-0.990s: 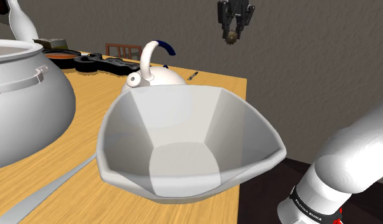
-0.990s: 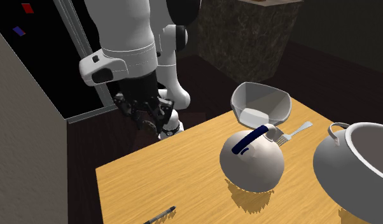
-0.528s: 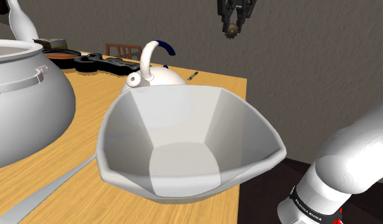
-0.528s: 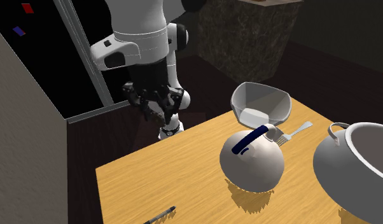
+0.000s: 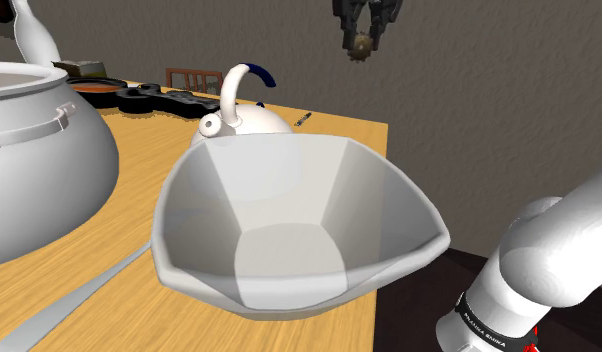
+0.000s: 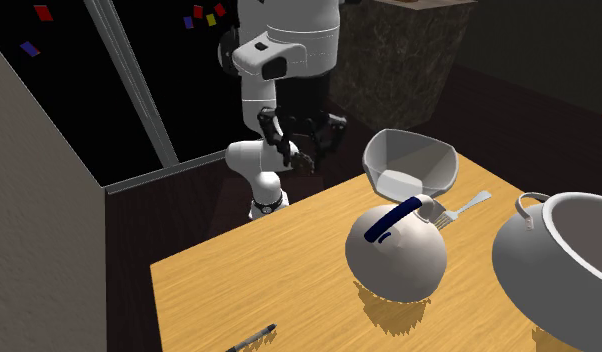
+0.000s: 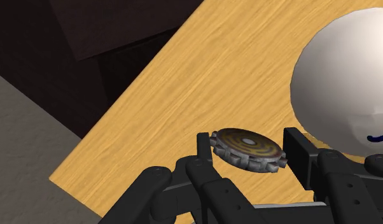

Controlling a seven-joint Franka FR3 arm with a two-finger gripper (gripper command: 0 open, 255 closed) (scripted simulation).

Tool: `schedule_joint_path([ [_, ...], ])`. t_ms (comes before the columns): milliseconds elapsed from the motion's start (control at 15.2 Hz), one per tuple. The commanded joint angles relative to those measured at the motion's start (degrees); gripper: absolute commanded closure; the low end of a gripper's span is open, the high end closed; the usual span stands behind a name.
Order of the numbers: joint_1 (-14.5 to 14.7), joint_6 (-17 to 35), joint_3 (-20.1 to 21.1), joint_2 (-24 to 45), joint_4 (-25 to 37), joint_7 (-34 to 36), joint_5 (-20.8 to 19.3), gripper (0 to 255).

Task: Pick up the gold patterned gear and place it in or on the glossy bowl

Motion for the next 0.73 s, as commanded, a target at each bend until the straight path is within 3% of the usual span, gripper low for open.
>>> schedule_joint_path([
  [0, 0.8, -0.3, 2.2, -0.4, 0.1, 3.3, 1.0, 255],
  [660, 4.1, -1.3, 13.4, -0.1, 3.0, 19.0, 5.0, 255],
])
